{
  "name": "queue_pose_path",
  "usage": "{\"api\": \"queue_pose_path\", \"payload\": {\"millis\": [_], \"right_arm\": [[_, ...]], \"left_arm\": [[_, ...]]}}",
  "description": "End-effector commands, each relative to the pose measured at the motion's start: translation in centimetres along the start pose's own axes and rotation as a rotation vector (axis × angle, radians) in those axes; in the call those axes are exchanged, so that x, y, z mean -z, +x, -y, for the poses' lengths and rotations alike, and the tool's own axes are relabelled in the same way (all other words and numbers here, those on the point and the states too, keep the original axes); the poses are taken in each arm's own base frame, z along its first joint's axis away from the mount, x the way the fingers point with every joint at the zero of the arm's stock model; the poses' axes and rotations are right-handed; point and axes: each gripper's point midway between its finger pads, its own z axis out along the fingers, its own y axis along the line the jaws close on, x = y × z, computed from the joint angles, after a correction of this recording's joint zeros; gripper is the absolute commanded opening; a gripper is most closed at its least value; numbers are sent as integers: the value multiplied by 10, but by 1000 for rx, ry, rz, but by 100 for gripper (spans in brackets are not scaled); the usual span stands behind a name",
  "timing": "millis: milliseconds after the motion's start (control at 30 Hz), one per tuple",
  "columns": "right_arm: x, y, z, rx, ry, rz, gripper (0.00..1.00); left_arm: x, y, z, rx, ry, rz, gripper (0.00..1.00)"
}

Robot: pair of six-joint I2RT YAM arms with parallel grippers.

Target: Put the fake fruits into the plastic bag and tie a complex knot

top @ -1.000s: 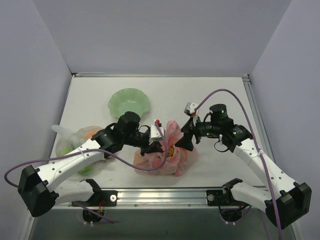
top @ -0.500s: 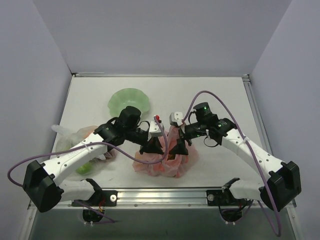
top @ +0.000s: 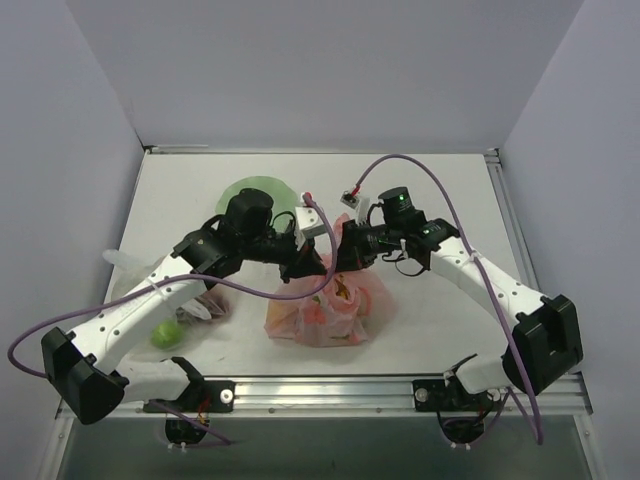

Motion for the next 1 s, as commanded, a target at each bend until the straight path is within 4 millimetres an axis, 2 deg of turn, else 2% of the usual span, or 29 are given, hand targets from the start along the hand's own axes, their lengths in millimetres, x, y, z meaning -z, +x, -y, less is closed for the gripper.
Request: {"api": "queue_pose_path", "payload": {"millis": [0,100,133,200,233,300,367,433,467,533,567,600,667,700,733,767,800,833,867,900,967], "right_arm": [[18,-34,3,-396,141,191,0],[45,-57,10,-581,188,328,0],[55,-65,8,-635,195,380,0],[69,-70,10,-687,222,435,0],[78,-74,3,-723,212,474,0],[87,-79,3,-751,225,535,0],[89,-72,4,-805,216,575,0],[85,-61,15,-857,240,589,0],[75,-41,27,-926,261,560,0],[67,-24,40,-971,294,551,0],[58,-4,54,-1033,318,543,0],[56,5,62,-1065,340,562,0],[51,19,79,-1119,344,608,0],[54,19,82,-1120,352,635,0],[57,19,86,-1115,365,648,0],[59,19,87,-1110,373,648,0],[60,17,88,-1101,375,652,0],[61,17,88,-1099,379,652,0],[62,15,89,-1098,381,659,0],[62,14,89,-1090,377,663,0],[62,16,90,-1086,388,654,0]], "left_arm": [[20,-32,-10,7,-129,50,0],[22,-46,-10,-9,-119,64,0],[26,-58,-10,-18,-121,84,0],[24,-62,-16,-17,-130,78,0],[24,-68,-19,-31,-137,83,0],[26,-82,-30,-37,-166,98,0],[26,-95,-33,-46,-176,116,0],[21,-91,-40,-18,-190,104,0],[15,-79,-42,13,-191,80,0],[7,-63,-46,104,-208,61,0],[3,-53,-47,155,-210,52,0],[-7,-32,-45,245,-209,33,0],[-16,-11,-44,315,-246,13,0],[-28,6,-29,336,-232,-8,0],[-28,13,-37,333,-326,-10,0],[-32,19,-32,333,-338,-15,0],[-32,12,-26,318,-344,30,0],[-39,24,-15,307,-340,18,0],[-38,24,-19,288,-394,38,0],[-38,16,-18,252,-414,80,0],[-41,26,-20,231,-490,80,0]]}}
